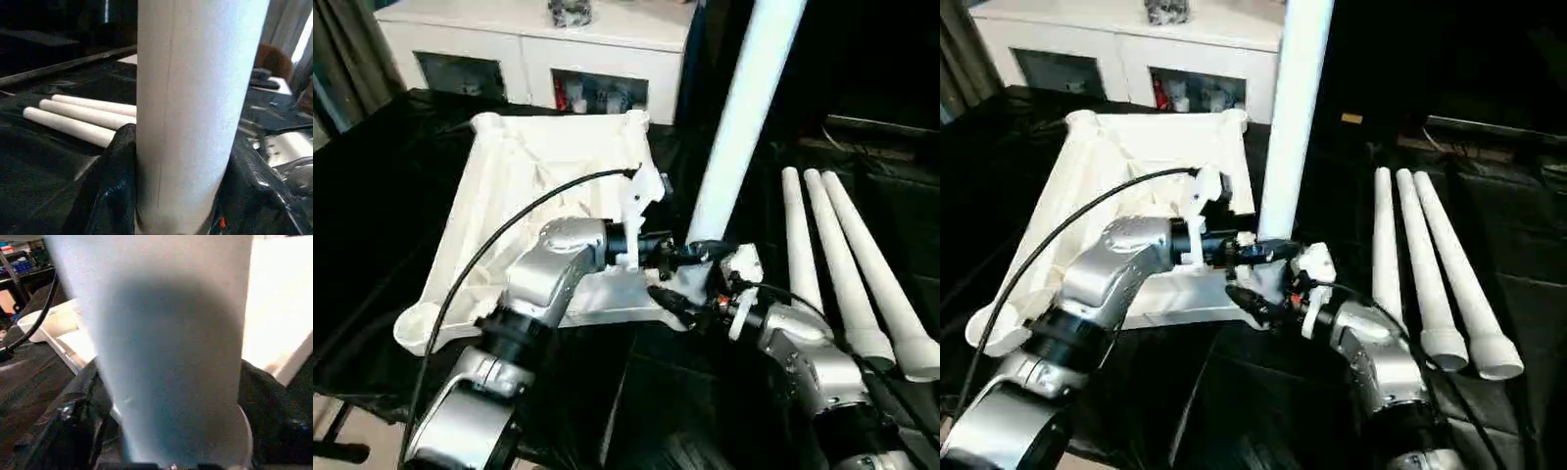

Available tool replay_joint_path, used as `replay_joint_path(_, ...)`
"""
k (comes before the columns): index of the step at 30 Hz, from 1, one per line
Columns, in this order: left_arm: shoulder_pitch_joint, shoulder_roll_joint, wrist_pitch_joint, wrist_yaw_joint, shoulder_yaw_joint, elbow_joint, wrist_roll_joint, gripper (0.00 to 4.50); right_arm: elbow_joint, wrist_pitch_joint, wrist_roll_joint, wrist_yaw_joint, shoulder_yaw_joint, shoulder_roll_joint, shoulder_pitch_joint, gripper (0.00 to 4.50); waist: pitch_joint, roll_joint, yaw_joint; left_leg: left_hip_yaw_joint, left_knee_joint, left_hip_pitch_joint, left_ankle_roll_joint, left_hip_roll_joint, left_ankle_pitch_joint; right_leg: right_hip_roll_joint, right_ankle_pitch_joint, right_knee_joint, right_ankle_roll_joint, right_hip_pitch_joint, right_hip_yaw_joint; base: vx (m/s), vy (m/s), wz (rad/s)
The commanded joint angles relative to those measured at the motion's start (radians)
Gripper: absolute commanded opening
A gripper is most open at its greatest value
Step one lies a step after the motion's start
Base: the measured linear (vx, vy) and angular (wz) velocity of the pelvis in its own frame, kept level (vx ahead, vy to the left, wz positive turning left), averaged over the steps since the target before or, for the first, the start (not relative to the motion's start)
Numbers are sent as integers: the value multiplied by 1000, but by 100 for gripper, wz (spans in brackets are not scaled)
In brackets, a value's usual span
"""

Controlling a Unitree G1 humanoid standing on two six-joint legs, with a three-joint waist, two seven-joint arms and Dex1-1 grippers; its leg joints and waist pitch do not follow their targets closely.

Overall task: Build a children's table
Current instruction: Insert table leg to table base

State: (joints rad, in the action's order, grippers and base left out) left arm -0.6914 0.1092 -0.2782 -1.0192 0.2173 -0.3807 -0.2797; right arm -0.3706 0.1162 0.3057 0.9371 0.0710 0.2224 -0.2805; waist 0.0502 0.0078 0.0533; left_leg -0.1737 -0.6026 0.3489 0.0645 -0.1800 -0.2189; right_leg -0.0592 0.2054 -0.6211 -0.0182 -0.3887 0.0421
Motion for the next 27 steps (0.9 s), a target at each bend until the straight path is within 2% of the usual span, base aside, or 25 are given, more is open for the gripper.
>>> replay_joint_path(1, -6, 16, -22, 38, -4, -50, 38, 192, 36, 18, 14, 16, 5, -2, 5, 400, -56, 1, 3, 16, 70, 6, -63, -43, -123, -79, 126, 82, -253, 60, -44, 0, 0, 0)
replay_joint_path(3, -14, 18, -26, 46, -1, -62, 46, 190, 48, 24, 18, 14, 6, -1, 11, 429, -57, 2, 2, 16, 70, 4, -64, -45, -120, -80, 129, 82, -255, 58, -44, 0, 0, 0)
replay_joint_path(4, -19, 19, -27, 53, 3, -74, 56, 190, 62, 22, 15, 8, 8, 4, 18, 429, -56, 7, 3, 17, 70, 6, -64, -44, -118, -80, 126, 82, -257, 57, -44, 0, 0, 0)
replay_joint_path(5, -23, 21, -28, 56, 6, -83, 61, 190, 70, 14, 7, -2, 8, 7, 21, 435, -56, 5, 2, 17, 71, 4, -63, -46, -120, -79, 124, 82, -256, 56, -44, 0, 0, 0)
replay_joint_path(8, -29, 20, -28, 59, 9, -101, 69, 189, 89, 12, 2, -20, -5, 18, 16, 450, -55, 5, 1, 17, 73, 5, -61, -46, -132, -79, 140, 84, -254, 56, -44, 0, 0, 0)
replay_joint_path(9, -31, 21, -28, 58, 11, -105, 69, 189, 97, 22, 7, -25, -15, 24, 10, 450, -54, 10, -1, 17, 73, 3, -57, -45, -144, -78, 154, 87, -252, 54, -43, 0, 0, 0)
replay_joint_path(12, -34, 20, -22, 57, 14, -115, 70, 189, 107, 53, 16, -32, -37, 49, -17, 450, -51, 9, -2, 18, 78, 2, -54, -46, -166, -77, 200, 92, -242, 55, -42, 0, 0, 0)
replay_joint_path(17, -38, 22, -20, 56, 17, -124, 71, 189, 118, 91, 20, -10, -22, 65, -25, 450, -51, 9, -5, 18, 78, 5, -54, -43, -175, -80, 269, 101, -220, 53, -43, 0, 0, 0)
replay_joint_path(19, -41, 23, -16, 56, 18, -130, 71, 189, 119, 104, 15, -7, -9, 71, -24, 413, -52, 9, -7, 19, 77, 6, -57, -44, -168, -80, 266, 101, -218, 52, -42, 0, 0, 0)
replay_joint_path(20, -42, 23, -16, 57, 18, -132, 69, 189, 114, 106, 7, -8, 0, 75, -23, 413, -52, 3, -7, 18, 78, 7, -59, -44, -162, -79, 262, 101, -218, 52, -42, 0, 0, 0)
replay_joint_path(21, -42, 23, -16, 57, 18, -132, 69, 189, 112, 106, 6, -8, 1, 75, -23, 410, -51, 8, -6, 18, 77, 6, -60, -44, -162, -80, 265, 101, -219, 50, -42, 0, 0, 0)
replay_joint_path(23, -42, 23, -15, 56, 19, -133, 68, 189, 109, 113, 0, -8, 8, 76, -23, 377, -51, 8, -7, 19, 79, 6, -59, -45, -165, -81, 273, 101, -217, 50, -42, 0, 0, 0)
replay_joint_path(25, -40, 25, -16, 54, 19, -130, 67, 189, 104, 114, -4, -10, 10, 73, -26, 372, -50, 8, -8, 19, 79, 7, -58, -45, -169, -81, 280, 102, -214, 49, -42, 0, 0, 0)
replay_joint_path(27, -38, 26, -17, 52, 20, -128, 67, 189, 99, 117, -7, -13, 12, 70, -30, 344, -50, 8, -8, 19, 80, 7, -57, -45, -174, -82, 288, 104, -212, 48, -42, 0, 0, 0)
